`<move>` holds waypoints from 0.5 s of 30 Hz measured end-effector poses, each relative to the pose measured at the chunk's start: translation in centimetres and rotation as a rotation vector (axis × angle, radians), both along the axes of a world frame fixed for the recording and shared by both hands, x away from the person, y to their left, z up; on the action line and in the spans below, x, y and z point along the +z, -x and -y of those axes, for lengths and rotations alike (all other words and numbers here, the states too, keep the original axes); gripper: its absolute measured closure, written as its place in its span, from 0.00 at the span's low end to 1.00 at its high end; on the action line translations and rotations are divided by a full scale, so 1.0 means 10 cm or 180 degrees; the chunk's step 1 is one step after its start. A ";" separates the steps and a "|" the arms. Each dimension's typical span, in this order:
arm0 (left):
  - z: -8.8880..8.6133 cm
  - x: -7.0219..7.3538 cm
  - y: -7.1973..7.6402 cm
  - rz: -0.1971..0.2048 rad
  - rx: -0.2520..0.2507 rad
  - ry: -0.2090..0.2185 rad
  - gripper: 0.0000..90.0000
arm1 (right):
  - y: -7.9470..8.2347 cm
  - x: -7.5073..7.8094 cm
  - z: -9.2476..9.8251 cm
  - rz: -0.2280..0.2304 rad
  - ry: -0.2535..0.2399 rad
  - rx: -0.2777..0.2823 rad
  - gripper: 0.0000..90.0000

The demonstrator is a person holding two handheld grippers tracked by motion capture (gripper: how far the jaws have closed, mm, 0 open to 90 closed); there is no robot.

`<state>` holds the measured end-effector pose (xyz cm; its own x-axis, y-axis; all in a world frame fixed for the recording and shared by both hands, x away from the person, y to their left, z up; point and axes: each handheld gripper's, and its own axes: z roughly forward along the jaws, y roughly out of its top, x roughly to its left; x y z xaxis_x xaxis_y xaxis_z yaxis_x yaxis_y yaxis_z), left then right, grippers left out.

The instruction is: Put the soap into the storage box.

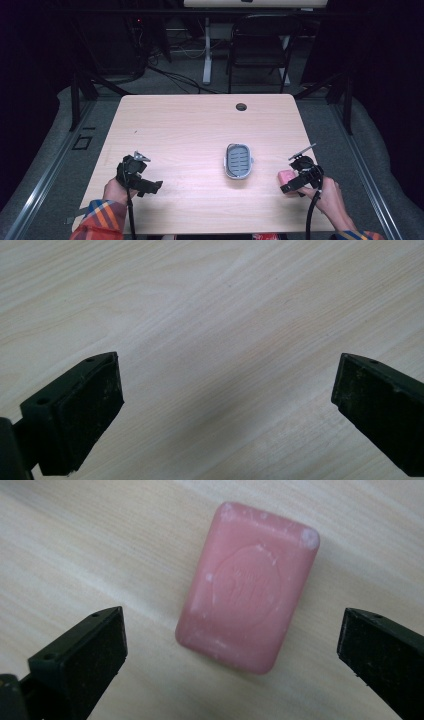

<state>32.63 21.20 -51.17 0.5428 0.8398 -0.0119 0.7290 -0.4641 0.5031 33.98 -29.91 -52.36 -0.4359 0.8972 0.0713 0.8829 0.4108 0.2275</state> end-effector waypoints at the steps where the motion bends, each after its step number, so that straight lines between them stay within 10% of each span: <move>1: 0.00 0.00 0.00 0.0000 -0.0001 -0.0002 0.00 | -0.02 -0.01 -0.01 0.0010 -0.0006 -0.0023 0.00; 15: 0.01 0.00 -0.01 -0.0010 -0.0027 -0.0005 0.00 | -0.17 -0.10 -0.03 -0.0158 0.0032 -0.0157 0.21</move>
